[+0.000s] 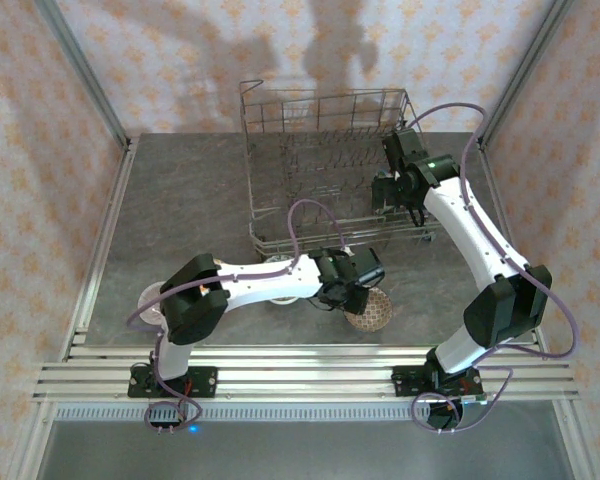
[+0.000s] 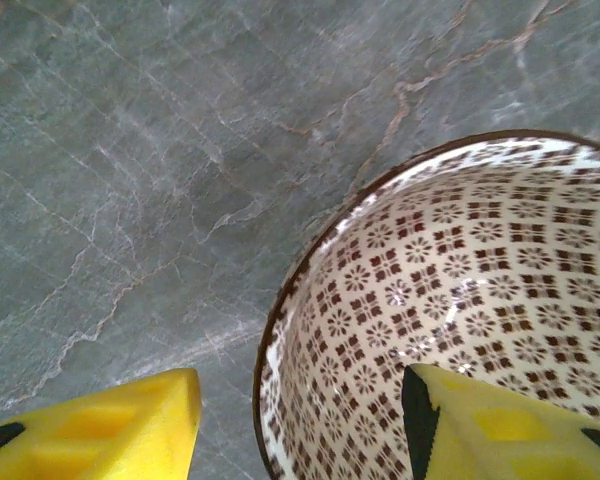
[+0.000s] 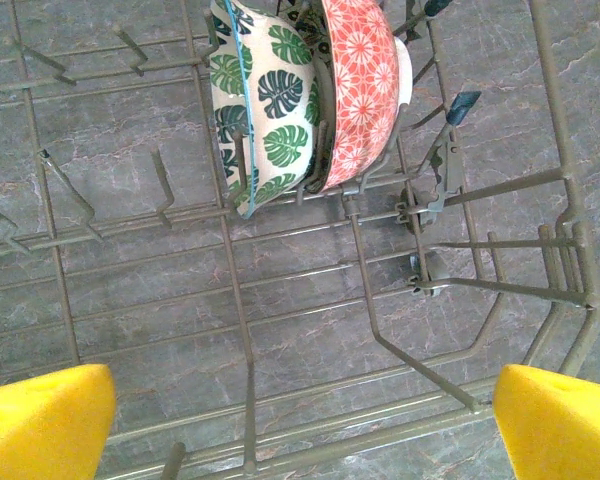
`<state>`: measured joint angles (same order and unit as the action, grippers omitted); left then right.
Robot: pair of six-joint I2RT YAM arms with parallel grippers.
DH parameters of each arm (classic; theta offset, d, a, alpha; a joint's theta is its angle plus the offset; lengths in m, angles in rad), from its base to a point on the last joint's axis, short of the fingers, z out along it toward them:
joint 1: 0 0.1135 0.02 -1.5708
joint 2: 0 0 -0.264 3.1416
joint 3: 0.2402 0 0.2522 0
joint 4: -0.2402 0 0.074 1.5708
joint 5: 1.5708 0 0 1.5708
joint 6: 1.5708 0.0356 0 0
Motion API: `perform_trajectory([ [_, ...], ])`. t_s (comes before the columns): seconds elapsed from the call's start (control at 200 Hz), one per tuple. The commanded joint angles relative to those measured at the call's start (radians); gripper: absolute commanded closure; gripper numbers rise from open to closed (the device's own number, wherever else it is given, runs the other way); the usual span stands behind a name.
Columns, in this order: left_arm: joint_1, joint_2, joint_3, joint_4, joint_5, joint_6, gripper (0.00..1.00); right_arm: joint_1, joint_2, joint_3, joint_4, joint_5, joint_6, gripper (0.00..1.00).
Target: Load the bowls into the dish rack
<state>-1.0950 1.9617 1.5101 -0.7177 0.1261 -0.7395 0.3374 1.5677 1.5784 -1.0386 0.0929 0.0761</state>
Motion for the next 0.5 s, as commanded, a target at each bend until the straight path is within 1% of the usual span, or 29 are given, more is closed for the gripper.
perform_trajectory([
  [0.0, -0.003, 0.018, 0.007, -0.006, -0.005, -0.032, 0.44, -0.003, -0.032, -0.019, 0.015, 0.008, -0.015, 0.04],
  [0.145, -0.004, 0.038, 0.002, 0.005, -0.006, -0.039, 0.48, -0.003, -0.028, -0.025, 0.018, 0.012, -0.020, 0.04],
  [0.28, -0.003, 0.048, 0.005, 0.000, -0.008, -0.037, 0.60, -0.004, -0.024, -0.021, 0.020, 0.017, -0.024, 0.03],
  [0.34, -0.003, 0.049, 0.007, -0.003, -0.009, -0.035, 0.62, -0.005, -0.020, -0.021, 0.022, 0.017, -0.026, 0.03],
  [0.385, -0.005, 0.053, 0.011, -0.005, -0.008, -0.034, 0.66, -0.005, -0.020, -0.023, 0.024, 0.016, -0.027, 0.04],
  [0.496, -0.002, 0.069, 0.026, -0.019, 0.003, -0.025, 0.72, -0.005, -0.018, -0.035, 0.038, 0.012, -0.026, 0.04],
])
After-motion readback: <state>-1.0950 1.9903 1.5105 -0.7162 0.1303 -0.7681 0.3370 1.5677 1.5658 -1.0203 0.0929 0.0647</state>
